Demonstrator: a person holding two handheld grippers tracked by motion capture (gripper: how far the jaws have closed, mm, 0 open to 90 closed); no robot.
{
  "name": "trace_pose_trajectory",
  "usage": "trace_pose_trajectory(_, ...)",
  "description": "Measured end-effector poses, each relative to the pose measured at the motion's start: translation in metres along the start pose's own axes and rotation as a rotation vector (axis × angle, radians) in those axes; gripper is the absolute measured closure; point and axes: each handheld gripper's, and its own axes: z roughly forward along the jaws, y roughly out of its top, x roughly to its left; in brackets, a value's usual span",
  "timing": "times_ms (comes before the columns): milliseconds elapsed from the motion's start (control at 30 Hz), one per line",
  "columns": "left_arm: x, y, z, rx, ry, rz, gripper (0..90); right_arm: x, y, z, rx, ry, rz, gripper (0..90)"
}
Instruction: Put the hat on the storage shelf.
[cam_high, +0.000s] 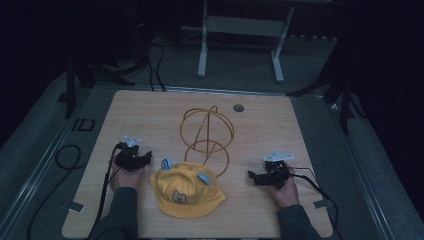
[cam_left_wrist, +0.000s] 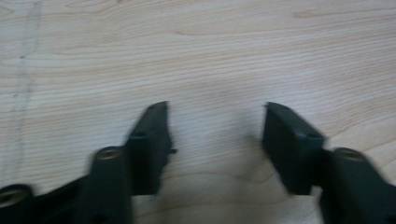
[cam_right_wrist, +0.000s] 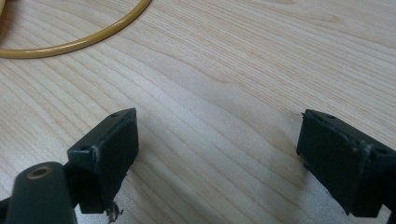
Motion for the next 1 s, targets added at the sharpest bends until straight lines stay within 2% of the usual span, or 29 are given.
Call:
trace_pose_trajectory(33, 0.003, 0.001, -0.002, 0.016, 0.000, -0.007, 54.6, 0.000, 0.000, 0.000, -0.001, 0.000, -0.001, 12.6)
trace_pose_trajectory(167, 0.006, 0.001, -0.007, 0.038, -0.014, 0.013, 57.7, 0.000, 0.000, 0.000, -0.001, 0.000, -0.001, 12.6)
trace_pose_trajectory(367, 0.009, 0.006, -0.024, 0.004, -0.032, 0.032, 61.6, 0.000, 0.000, 0.000, 0.000, 0.000, -0.002, 12.6)
trace_pose_trajectory(433, 0.010, 0.008, -0.028, -0.001, -0.047, 0.031, 63.0, 0.000, 0.000, 0.000, -0.001, 0.000, -0.002, 12.6)
trace_pose_trajectory(533, 0.011, 0.011, -0.034, -0.009, -0.091, 0.031, 64.5, 0.000, 0.000, 0.000, 0.000, 0.001, -0.002, 12.6)
trace_pose_trajectory(600, 0.011, 0.011, -0.034, -0.009, -0.091, 0.031, 64.5, 0.000, 0.000, 0.000, -0.001, 0.000, -0.002, 12.6)
trace_pose_trajectory(633, 0.009, 0.014, -0.039, -0.012, -0.123, 0.042, 64.4, 0.000, 0.000, 0.000, -0.001, 0.000, -0.002, 12.6)
trace_pose_trajectory(767, 0.004, 0.018, -0.045, -0.001, -0.149, 0.076, 64.1, 0.000, 0.000, 0.000, 0.000, 0.000, -0.001, 12.7)
trace_pose_trajectory(900, 0.001, 0.022, -0.049, 0.022, -0.201, 0.113, 62.4, 0.000, 0.000, 0.000, -0.001, 0.000, -0.003, 12.7)
trace_pose_trajectory(1000, -0.003, 0.024, -0.049, 0.047, -0.203, 0.166, 62.4, 0.001, 0.000, 0.000, -0.001, -0.003, 0.001, 12.6)
